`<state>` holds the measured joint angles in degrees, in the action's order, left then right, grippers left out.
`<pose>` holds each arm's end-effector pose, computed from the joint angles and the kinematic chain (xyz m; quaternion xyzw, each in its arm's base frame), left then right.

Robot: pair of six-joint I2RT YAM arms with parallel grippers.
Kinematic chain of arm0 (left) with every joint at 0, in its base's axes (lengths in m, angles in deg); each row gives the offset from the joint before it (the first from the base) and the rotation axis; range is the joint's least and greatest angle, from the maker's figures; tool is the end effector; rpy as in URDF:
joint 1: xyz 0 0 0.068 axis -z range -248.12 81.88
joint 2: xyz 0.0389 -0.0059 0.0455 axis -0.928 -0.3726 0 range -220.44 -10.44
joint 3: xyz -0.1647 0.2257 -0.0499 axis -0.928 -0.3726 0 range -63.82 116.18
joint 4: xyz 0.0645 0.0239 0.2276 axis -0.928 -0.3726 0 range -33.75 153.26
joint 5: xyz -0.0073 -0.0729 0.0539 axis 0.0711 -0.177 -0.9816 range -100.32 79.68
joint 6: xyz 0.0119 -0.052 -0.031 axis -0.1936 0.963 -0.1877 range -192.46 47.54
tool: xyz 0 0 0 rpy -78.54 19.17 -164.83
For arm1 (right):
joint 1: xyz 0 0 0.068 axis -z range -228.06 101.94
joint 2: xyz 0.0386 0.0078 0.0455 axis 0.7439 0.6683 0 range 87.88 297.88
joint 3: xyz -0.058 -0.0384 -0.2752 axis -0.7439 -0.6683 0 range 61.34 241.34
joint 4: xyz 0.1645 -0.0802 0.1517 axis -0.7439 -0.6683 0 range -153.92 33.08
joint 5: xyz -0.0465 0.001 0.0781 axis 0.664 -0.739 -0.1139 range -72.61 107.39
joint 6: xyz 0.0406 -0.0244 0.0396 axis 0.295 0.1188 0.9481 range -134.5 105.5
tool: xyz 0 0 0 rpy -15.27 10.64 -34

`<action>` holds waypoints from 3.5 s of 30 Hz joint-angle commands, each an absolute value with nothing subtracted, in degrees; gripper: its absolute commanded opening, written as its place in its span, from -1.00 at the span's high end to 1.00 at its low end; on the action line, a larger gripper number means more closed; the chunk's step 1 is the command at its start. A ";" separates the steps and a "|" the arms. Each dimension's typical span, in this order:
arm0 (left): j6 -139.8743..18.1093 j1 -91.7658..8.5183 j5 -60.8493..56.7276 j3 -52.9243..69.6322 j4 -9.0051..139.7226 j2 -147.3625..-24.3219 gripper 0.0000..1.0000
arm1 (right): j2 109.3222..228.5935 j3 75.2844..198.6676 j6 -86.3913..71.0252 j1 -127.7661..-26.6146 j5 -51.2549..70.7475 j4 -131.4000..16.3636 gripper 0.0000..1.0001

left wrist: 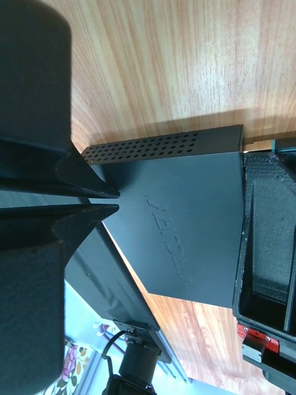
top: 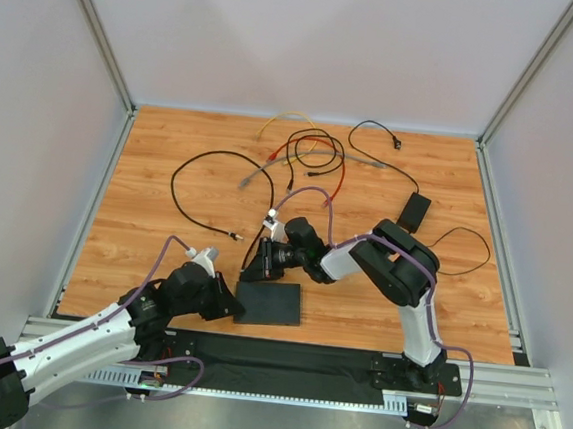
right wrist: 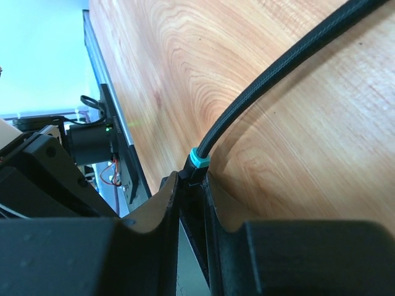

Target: Pull the plug from the switch port

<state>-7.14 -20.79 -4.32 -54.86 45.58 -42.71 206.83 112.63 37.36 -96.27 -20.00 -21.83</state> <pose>0.0665 -0.0793 0.1498 -0.1206 0.9009 -0.3711 0.1900 0.2360 0.3064 0.1145 -0.1275 0.8353 0.5293 0.0769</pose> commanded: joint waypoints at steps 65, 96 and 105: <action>-10.50 -20.40 -5.31 -49.58 44.19 -56.76 0.81 | 195.11 113.55 26.37 -99.04 5.34 -33.81 1.00; -19.82 -21.10 -14.28 -35.25 27.93 -46.13 0.13 | 201.43 112.94 27.94 -97.37 -24.62 -27.51 0.18; -16.57 -21.10 -8.75 -42.80 35.90 -45.05 0.27 | 200.90 115.13 31.21 -95.00 -19.00 -31.78 0.08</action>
<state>-18.20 -20.90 -11.82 -41.07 31.09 -43.47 201.11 112.39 29.77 -95.74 -20.11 -30.64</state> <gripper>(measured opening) 0.380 0.456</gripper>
